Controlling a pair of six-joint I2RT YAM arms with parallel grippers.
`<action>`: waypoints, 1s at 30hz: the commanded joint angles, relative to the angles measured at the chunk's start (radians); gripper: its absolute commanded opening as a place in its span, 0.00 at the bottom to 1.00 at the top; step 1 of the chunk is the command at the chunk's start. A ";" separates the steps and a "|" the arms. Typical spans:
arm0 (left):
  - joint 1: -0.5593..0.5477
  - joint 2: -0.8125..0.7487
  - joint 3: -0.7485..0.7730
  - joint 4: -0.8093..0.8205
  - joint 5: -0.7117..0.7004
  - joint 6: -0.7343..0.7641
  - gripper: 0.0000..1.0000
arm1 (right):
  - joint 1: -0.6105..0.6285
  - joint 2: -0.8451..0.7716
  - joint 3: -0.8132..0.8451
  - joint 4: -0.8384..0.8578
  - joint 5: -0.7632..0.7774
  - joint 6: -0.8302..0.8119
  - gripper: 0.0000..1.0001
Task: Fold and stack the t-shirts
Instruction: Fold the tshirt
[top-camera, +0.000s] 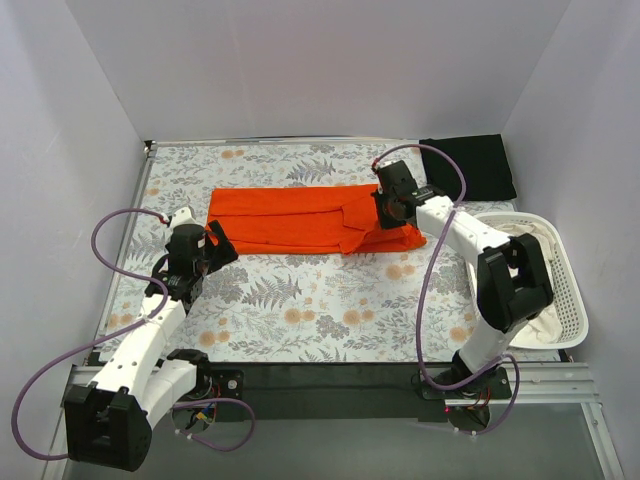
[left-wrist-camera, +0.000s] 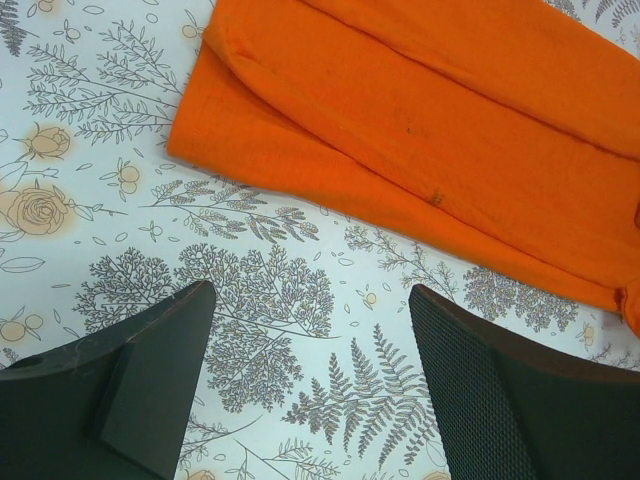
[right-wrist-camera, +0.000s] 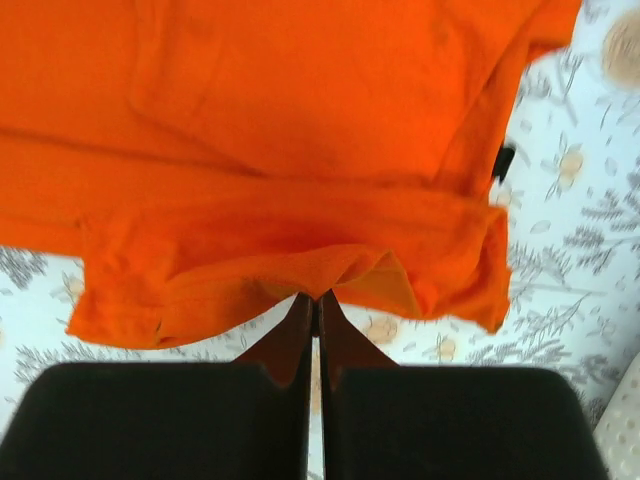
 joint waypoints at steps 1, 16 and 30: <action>-0.005 -0.006 0.008 0.006 0.007 0.013 0.73 | -0.009 0.085 0.113 0.012 0.029 -0.017 0.01; -0.005 0.005 0.004 0.007 0.018 0.010 0.72 | -0.056 0.377 0.516 0.047 0.015 -0.040 0.01; -0.011 0.011 0.004 0.007 0.021 0.009 0.72 | -0.118 0.443 0.492 0.112 -0.022 0.012 0.04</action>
